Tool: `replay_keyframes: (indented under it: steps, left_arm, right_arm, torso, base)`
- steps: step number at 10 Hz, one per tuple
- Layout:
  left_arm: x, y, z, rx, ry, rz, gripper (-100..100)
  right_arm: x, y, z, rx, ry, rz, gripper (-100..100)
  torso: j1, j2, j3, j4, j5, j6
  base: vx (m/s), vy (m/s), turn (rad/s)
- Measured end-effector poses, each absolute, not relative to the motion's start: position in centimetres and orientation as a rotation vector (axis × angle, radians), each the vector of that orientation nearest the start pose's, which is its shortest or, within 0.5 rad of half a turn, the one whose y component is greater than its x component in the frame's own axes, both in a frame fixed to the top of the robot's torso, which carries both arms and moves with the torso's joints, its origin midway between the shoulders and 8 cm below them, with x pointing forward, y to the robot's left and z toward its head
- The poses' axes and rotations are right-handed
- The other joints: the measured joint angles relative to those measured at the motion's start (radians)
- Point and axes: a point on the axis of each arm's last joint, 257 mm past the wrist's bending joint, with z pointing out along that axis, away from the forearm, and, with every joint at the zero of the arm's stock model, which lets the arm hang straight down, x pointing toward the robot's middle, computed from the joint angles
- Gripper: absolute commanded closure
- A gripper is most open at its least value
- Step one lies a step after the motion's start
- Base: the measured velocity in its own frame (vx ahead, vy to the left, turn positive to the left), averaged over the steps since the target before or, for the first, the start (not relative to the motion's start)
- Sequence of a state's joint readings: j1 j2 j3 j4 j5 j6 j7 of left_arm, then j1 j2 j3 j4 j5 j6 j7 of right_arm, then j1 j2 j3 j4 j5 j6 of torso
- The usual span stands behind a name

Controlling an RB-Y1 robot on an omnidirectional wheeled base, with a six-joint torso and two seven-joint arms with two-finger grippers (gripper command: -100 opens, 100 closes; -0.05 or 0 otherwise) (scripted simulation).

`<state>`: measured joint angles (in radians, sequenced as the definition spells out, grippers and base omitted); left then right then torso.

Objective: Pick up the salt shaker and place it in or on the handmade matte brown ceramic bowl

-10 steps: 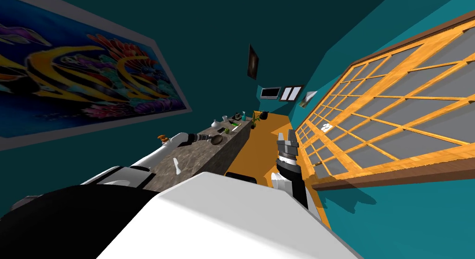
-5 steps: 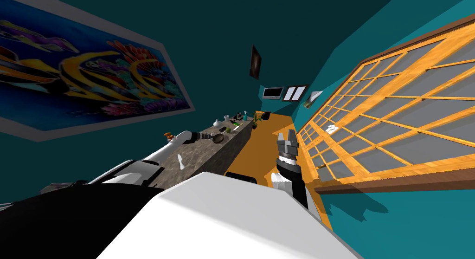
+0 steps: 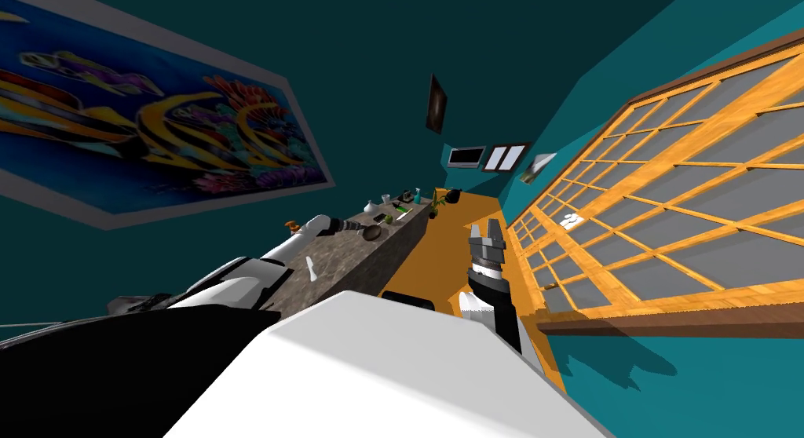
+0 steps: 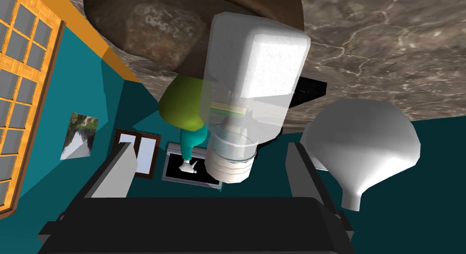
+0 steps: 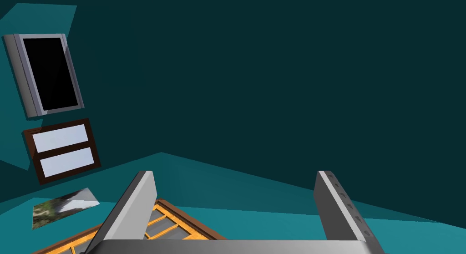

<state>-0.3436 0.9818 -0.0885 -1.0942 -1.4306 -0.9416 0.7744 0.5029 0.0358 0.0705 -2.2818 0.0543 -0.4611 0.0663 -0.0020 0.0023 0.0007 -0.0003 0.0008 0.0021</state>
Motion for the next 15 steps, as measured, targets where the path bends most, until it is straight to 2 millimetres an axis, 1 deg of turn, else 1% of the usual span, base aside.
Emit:
replay_keyframes:
  steps: [1,2,3,4,5,6,7,8,9,10,11,13,14,15]
  left_arm:
    - [53.1,41.8,-22.4,0.351,2.219,-0.408,-100]
    - [54.1,41.4,-21.3,0.357,2.197,-0.407,-100]
    - [54.2,40.4,-22.5,0.386,2.223,-0.421,-100]
    - [54.2,40.0,-22.8,0.404,2.244,-0.431,-100]
    - [54.6,40.0,-22.4,0.401,2.246,-0.434,-100]
    - [55.5,39.8,-21.3,0.406,2.23,-0.433,-100]
    - [56.1,39.3,-19.7,0.422,2.204,-0.429,-100]
    - [56.8,39.1,-18.8,0.425,2.188,-0.429,-100]
    - [56.8,38.4,-20.1,0.456,2.214,-0.443,-100]
    - [56.8,38.0,-20.6,0.474,2.243,-0.449,-100]
    - [57.3,37.7,-20.1,0.474,2.243,-0.452,-100]
    - [59.2,36.9,-17.4,0.492,2.201,-0.446,-100]
    - [59.4,36.7,-16.7,0.499,2.191,-0.444,-100]
    - [59.3,36.5,-16.6,0.502,2.189,-0.443,-100]
  right_arm:
    - [35.3,-25.4,1.7,0.663,0.66,1.267,0]
    - [35.3,-25.4,1.7,0.663,0.66,1.267,0]
    - [35.3,-25.5,1.7,0.663,0.66,1.267,0]
    - [35.3,-25.4,1.7,0.663,0.66,1.267,0]
    - [35.3,-25.4,1.7,0.662,0.66,1.267,0]
    - [35.3,-25.4,1.7,0.663,0.66,1.267,0]
    - [35.3,-25.5,1.7,0.663,0.66,1.267,0]
    - [35.3,-25.5,1.7,0.663,0.66,1.267,0]
    - [35.3,-25.5,1.7,0.663,0.66,1.267,0]
    - [35.3,-25.4,1.7,0.662,0.66,1.267,0]
    - [35.3,-25.4,1.7,0.662,0.66,1.267,0]
    - [35.3,-25.4,1.7,0.663,0.66,1.267,0]
    - [35.3,-25.4,1.7,0.663,0.66,1.267,0]
    - [35.3,-25.4,1.7,0.662,0.66,1.267,0]
  torso:
    - [0.0,-0.001,0.0,0.0,0.0,0.0]
    - [0.001,-0.002,-0.001,0.0,0.0,0.0]
    - [0.001,0.0,0.0,0.0,0.0,-0.001]
    - [0.0,0.001,0.0,0.0,0.0,0.0]
    - [0.0,-0.001,0.0,0.0,0.0,0.0]
    - [0.001,-0.002,-0.001,0.0,0.0,0.0]
    - [0.001,-0.003,-0.001,0.0,0.0,0.0]
    - [0.001,-0.003,-0.002,-0.001,0.0,0.0]
    - [0.001,-0.001,-0.001,0.0,0.001,-0.001]
    - [0.0,0.001,0.001,0.0,0.0,0.0]
    - [0.0,0.0,0.0,0.0,0.0,0.0]
    - [0.001,-0.003,-0.002,0.0,0.0,0.0]
    - [0.001,-0.003,-0.002,-0.001,0.0,0.0]
    - [0.001,-0.003,-0.002,-0.001,0.0,0.0]
  base:
    - [-0.009,-0.003,-0.02]
    - [-0.049,-0.013,0.211]
    - [-0.053,-0.021,0.153]
    - [-0.023,-0.011,-0.007]
    - [-0.004,-0.002,-0.028]
    - [0.005,0.002,-0.009]
    - [0.006,0.002,0.007]
    - [-0.044,-0.012,0.203]
    - [-0.065,-0.021,0.146]
    - [-0.032,-0.013,0.001]
    - [-0.002,-0.004,-0.018]
    - [0.009,0.002,-0.005]
    - [0.005,0.001,0.003]
    - [0.0,0.0,0.0]
